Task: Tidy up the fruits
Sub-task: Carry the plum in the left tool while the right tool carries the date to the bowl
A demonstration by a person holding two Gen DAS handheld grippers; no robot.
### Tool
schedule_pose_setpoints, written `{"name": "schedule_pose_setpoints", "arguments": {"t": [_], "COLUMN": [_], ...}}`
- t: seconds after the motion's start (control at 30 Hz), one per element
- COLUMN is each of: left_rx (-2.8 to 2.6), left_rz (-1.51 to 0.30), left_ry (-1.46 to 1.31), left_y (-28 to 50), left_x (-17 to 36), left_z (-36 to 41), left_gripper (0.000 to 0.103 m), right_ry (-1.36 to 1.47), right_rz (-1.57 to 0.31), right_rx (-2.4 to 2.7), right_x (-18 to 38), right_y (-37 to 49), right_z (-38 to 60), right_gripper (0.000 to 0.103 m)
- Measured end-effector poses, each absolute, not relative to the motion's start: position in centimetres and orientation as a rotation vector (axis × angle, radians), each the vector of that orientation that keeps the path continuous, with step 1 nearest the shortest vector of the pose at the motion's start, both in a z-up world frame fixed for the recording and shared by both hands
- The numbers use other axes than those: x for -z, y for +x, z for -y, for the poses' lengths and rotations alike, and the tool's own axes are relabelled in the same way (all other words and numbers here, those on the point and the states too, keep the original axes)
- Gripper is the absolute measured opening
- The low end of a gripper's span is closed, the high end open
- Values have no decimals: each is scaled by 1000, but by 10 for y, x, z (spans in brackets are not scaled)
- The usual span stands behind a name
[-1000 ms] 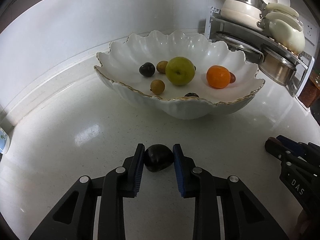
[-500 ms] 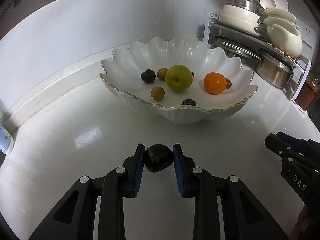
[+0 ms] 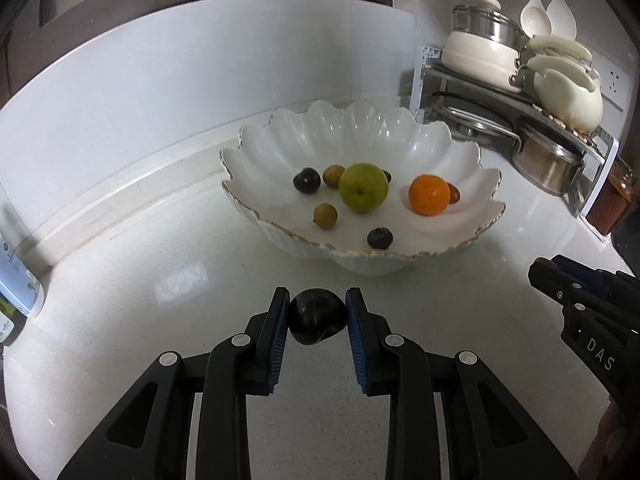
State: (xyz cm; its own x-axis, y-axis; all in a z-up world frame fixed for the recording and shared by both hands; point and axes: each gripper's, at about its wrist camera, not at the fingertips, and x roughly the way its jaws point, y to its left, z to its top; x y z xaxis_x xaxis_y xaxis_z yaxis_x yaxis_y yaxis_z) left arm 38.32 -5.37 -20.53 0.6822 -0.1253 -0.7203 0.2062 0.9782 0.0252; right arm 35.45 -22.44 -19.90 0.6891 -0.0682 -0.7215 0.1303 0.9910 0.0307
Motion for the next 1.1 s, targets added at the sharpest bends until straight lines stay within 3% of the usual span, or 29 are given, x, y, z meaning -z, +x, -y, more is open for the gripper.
{"name": "schedule_pose_setpoints", "arguments": {"t": [1.1], "left_rx": [155], "left_rz": [-696], "left_ry": [95], "left_y": [416], "left_x": [138], "left_z": [63], "left_gripper": [29], "right_ry": [65], "right_rz": [-691], "right_rx": [74], "right_x": [133], "right_y": [397], "right_z": [240], "right_gripper": [26]}}
